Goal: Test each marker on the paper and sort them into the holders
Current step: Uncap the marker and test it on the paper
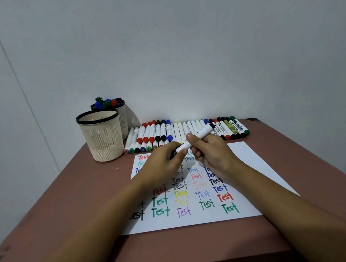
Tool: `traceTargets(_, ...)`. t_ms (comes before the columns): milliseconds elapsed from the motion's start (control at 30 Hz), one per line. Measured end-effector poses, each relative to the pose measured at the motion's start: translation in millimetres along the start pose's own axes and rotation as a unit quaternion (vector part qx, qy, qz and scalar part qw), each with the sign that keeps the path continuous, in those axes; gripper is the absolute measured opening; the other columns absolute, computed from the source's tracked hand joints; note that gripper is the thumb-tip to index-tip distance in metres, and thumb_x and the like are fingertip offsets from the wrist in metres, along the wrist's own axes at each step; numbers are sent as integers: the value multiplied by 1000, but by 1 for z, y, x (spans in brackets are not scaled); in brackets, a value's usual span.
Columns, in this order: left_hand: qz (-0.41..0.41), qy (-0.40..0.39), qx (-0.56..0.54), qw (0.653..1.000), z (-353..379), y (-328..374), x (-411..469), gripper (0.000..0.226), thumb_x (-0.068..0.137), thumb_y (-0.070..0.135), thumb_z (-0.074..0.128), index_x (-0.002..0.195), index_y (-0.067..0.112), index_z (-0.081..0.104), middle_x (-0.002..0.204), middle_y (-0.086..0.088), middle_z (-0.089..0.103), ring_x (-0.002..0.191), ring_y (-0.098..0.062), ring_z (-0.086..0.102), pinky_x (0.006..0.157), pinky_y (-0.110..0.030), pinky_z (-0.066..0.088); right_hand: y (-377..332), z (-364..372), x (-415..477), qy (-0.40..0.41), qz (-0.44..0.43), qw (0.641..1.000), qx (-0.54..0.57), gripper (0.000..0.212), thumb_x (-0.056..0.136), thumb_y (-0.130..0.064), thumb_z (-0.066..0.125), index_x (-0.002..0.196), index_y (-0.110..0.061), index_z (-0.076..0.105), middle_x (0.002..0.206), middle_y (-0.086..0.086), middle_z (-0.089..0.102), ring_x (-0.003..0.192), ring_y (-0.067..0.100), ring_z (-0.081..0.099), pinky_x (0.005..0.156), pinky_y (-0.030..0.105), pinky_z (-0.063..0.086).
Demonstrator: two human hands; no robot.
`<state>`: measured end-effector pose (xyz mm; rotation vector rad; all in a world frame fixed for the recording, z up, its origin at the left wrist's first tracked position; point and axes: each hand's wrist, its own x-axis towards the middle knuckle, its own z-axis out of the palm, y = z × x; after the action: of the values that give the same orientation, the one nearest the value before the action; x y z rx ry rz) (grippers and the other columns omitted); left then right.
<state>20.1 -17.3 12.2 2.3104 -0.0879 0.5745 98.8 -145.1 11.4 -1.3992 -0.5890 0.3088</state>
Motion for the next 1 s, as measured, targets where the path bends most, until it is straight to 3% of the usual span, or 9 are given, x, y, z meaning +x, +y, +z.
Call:
traceTargets(300,-19,16,-137,990,-3,11,-3,18,92,21,56,84,38,58,57,3,41,52,-7,37,48,-13,31,-2,-3,-2,-27,-27,999,13,22,91,-26,59,77,-10,64,60,-1,47,58,9,39,59,25,34)
traceTargets(467,-43,12,-177,983,-4,13,-4,20,92,20,55,111,25,60,41,17,48,38,1,39,44,-6,29,-2,-6,-1,-39,-57,998,11,21,90,-27,60,77,-12,64,59,-3,45,58,8,38,56,22,34)
traceTargets(567,-61,12,-196,979,-5,14,-6,22,90,21,57,112,26,58,39,18,47,35,1,38,41,-6,26,-3,-7,-1,-41,-74,996,-6,21,89,-29,60,76,-13,65,57,-4,46,56,8,39,55,21,36)
traceTargets(667,-70,25,-165,983,-7,9,-4,19,89,26,59,108,23,60,52,18,54,42,6,44,45,-5,31,-4,-4,-2,-13,-62,998,-2,19,90,-27,61,76,-15,65,58,-3,46,54,7,40,53,22,36)
traceTargets(733,-89,42,-123,988,-9,4,-2,23,88,36,58,108,24,58,67,15,53,51,5,48,48,-8,33,-9,-5,0,27,-46,996,75,17,93,-24,57,80,-15,61,59,-3,51,50,8,45,51,22,38)
traceTargets(867,-130,81,-83,985,-12,-6,1,36,98,35,40,104,11,65,84,3,62,78,-12,59,64,-31,42,-19,-29,12,132,-16,971,197,13,98,-20,49,86,-14,50,75,5,59,59,20,66,59,29,56)
traceTargets(900,-146,86,-118,979,-13,-8,2,36,99,27,36,105,7,65,114,4,37,72,-15,58,61,-33,41,-18,-36,15,146,-9,971,189,12,97,-17,49,86,-15,48,79,7,58,63,23,67,65,31,58)
traceTargets(933,-159,87,-152,972,-13,-10,3,36,100,21,32,106,7,65,73,12,33,63,-16,52,56,-33,38,-16,-42,17,156,-1,973,170,11,96,-14,50,85,-15,47,81,7,57,66,23,67,69,31,58)
traceTargets(1000,-176,85,-186,963,-15,-14,5,38,99,16,27,108,11,63,70,0,44,61,-15,40,53,-28,32,-11,-49,19,172,9,978,114,16,93,-5,52,82,-14,47,78,6,55,68,17,61,68,26,55)
